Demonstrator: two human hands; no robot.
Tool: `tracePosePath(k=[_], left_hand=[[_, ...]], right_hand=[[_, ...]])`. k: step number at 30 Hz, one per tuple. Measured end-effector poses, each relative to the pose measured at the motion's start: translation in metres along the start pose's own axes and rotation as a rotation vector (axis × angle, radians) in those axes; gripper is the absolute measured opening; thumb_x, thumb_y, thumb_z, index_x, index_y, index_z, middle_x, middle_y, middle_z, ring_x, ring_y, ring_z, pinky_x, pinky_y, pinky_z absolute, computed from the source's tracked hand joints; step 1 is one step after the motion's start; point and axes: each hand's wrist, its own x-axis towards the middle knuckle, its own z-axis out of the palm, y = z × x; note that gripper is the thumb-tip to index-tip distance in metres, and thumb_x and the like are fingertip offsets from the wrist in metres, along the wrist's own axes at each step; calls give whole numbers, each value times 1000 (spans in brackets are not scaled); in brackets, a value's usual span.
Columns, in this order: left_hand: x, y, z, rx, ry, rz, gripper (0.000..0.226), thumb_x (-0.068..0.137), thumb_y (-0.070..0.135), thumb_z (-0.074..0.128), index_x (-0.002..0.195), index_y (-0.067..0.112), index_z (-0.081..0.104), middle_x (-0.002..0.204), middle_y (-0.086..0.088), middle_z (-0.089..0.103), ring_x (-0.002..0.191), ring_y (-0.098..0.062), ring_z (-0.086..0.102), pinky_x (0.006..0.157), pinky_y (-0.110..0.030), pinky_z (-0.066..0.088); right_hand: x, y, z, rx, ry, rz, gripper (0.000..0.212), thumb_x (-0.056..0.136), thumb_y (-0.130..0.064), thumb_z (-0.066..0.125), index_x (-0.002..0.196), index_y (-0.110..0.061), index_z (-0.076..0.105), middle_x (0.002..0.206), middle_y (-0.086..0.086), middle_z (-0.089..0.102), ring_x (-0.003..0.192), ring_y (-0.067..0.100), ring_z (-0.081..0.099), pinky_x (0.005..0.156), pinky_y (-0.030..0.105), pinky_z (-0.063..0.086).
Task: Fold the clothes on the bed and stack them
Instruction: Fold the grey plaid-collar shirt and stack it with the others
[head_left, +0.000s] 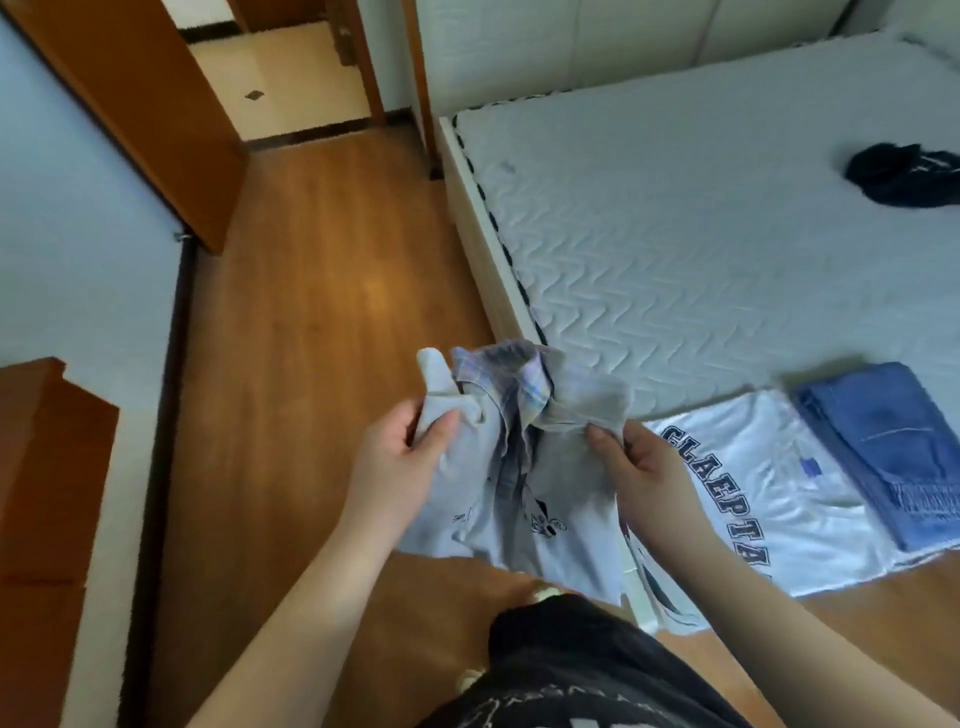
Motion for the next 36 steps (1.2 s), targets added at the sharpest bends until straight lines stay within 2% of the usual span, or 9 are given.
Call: tracePosePath(k=[3, 6, 9, 14, 19, 26, 28, 32, 36], left_hand=[[33, 8, 28, 30, -130, 56, 13, 91, 34, 66, 78, 35, 64, 63, 13, 61, 55, 4, 50, 52, -11, 38], [65, 18, 59, 44, -214, 100, 20, 85, 49, 63, 80, 30, 63, 66, 4, 63, 58, 1, 51, 53, -16, 39], [90, 29, 89, 76, -316, 124, 35, 80, 58, 59, 82, 24, 61, 72, -5, 64, 61, -4, 54, 56, -22, 41], [128, 53, 136, 137, -512, 216, 9, 90, 48, 60, 94, 44, 67, 82, 16, 72, 75, -1, 66, 60, -12, 47], [151, 73, 181, 159, -677, 310, 9, 93, 38, 61, 92, 47, 64, 85, 19, 71, 78, -1, 65, 61, -12, 47], [196, 80, 240, 150, -925, 336, 9, 93, 47, 59, 95, 40, 64, 89, 11, 71, 83, -5, 66, 71, -25, 52], [205, 80, 261, 147, -1009, 334, 4, 95, 42, 60, 96, 44, 63, 91, 17, 71, 84, 1, 65, 70, -20, 51], [220, 76, 303, 138, -1157, 316, 9, 96, 38, 59, 100, 46, 62, 94, 23, 70, 86, 7, 64, 70, -22, 45], [232, 67, 337, 164, -1264, 322, 7, 92, 43, 61, 99, 45, 62, 92, 20, 71, 85, 3, 65, 73, -29, 49]], right_hand=[[14, 9, -18, -10, 97, 41, 34, 97, -33, 57, 64, -29, 55, 53, -5, 40, 47, 10, 35, 43, 21, 26], [28, 16, -37, 11, 197, 112, 38, 97, -33, 58, 65, -15, 48, 52, -5, 42, 48, 9, 39, 45, 22, 29], [37, 14, -55, 34, 310, 164, 44, 96, -29, 59, 62, -16, 35, 46, -12, 28, 42, 5, 28, 41, 18, 23], [40, 18, -84, 39, 437, 229, 42, 96, -30, 57, 64, -13, 36, 53, -9, 29, 48, 7, 27, 44, 20, 26], [40, 22, -106, 103, 528, 328, 45, 98, -30, 55, 79, 10, 46, 65, 7, 36, 60, 15, 34, 57, 33, 25], [44, 40, -118, 153, 758, 432, 42, 98, -29, 56, 70, -2, 41, 60, -3, 33, 56, 8, 31, 50, 25, 24], [48, 47, -117, 139, 823, 480, 40, 98, -30, 57, 71, -3, 44, 59, -4, 36, 56, 8, 32, 51, 26, 26], [55, 62, -115, 198, 958, 556, 31, 99, -29, 54, 82, -3, 57, 67, 9, 52, 67, 13, 44, 62, 34, 35], [55, 80, -110, 254, 1070, 623, 29, 100, -28, 51, 96, -1, 62, 94, 26, 64, 78, 30, 56, 76, 48, 49]])
